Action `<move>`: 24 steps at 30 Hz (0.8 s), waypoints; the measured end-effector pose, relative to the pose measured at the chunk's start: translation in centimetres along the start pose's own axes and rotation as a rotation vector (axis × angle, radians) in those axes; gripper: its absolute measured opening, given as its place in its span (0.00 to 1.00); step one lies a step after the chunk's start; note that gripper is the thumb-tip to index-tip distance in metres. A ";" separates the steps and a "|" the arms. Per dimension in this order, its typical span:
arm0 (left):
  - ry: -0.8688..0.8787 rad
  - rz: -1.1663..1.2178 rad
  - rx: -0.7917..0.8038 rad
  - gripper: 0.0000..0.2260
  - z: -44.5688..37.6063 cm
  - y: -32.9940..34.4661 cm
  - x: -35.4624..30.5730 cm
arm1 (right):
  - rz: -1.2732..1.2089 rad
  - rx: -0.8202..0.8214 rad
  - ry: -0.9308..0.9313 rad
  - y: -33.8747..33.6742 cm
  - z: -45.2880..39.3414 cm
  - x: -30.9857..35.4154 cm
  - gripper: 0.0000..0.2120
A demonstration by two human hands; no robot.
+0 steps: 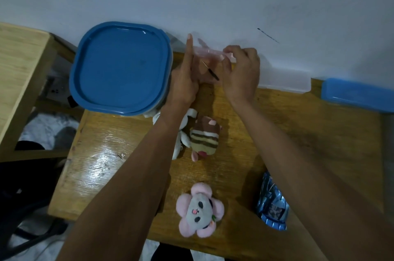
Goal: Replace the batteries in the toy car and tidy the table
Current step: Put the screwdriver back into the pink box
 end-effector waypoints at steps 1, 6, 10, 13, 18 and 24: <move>-0.031 0.002 -0.001 0.40 0.0 0.0 0.3 | -0.034 0.024 0.006 0.2 0.3 -0.1 0.08; -0.087 -0.062 0.068 0.32 -0.3 0.5 0.6 | -0.091 0.126 0.086 1.8 2.7 -1.1 0.08; -0.081 -0.122 0.130 0.19 0.3 0.8 0.2 | -0.165 0.143 0.139 2.3 3.1 -1.2 0.12; -0.112 -0.112 0.127 0.15 0.5 0.6 0.2 | -0.158 0.131 0.166 2.4 2.7 -1.6 0.12; -0.175 -0.106 0.110 0.14 0.6 0.3 -0.7 | -0.058 0.144 0.133 2.8 2.6 -1.2 0.09; -0.261 -0.143 0.201 0.15 1.3 0.1 -2.0 | 0.110 0.219 0.189 2.2 2.2 0.2 0.07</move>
Point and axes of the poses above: each hand's wrist, its own z-axis away from the middle knuckle, its own y-axis out of the palm, x = y × z, the point moved 10 cm from there along -z, towards the middle knuckle, and after that the axes turned 5 degrees about x, right-handed, at the moved point
